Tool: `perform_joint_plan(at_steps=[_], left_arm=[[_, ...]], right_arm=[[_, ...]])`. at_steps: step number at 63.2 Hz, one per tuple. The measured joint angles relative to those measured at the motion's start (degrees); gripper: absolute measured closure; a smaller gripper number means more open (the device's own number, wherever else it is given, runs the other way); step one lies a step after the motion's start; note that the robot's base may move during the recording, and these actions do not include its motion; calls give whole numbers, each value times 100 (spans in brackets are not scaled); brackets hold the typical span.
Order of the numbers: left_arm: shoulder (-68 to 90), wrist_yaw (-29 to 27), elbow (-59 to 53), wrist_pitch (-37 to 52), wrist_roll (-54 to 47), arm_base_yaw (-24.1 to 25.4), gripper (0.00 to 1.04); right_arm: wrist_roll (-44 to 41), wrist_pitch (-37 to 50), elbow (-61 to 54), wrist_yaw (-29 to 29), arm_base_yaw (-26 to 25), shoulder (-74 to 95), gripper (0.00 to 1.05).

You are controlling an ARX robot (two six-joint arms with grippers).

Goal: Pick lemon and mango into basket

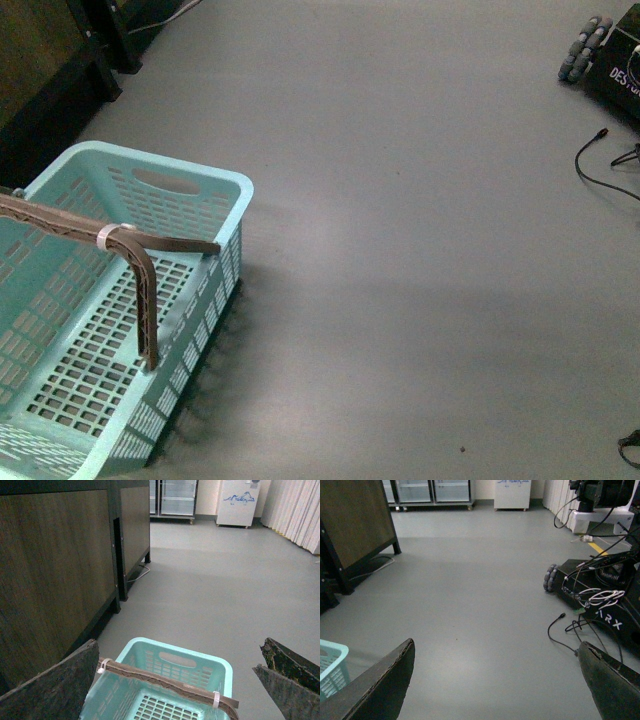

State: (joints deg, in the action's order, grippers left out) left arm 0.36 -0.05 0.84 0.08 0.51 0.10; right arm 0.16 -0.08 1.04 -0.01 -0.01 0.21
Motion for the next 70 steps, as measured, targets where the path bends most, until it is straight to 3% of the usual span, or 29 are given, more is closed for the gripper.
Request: perform_joint_plan(at_steps=[30, 38, 43, 53, 70], left_arm=[[11, 4, 7, -13, 2, 2, 7], [1429, 472, 1001, -2334, 988, 356, 7], [1882, 920, 1231, -2811, 1408, 800, 7], [2824, 1888, 1711, -2295, 2057, 1843, 7], [5731, 1641, 2177, -407, 3447, 2203, 7]], right_arm=[[0, 0, 0, 0, 2, 0, 9], [0, 0, 0, -4, 2, 0, 9], [0, 0, 0, 4, 0, 0, 9], [0, 0, 0, 2, 2, 0, 9], [0, 0, 0, 2, 2, 0, 9]])
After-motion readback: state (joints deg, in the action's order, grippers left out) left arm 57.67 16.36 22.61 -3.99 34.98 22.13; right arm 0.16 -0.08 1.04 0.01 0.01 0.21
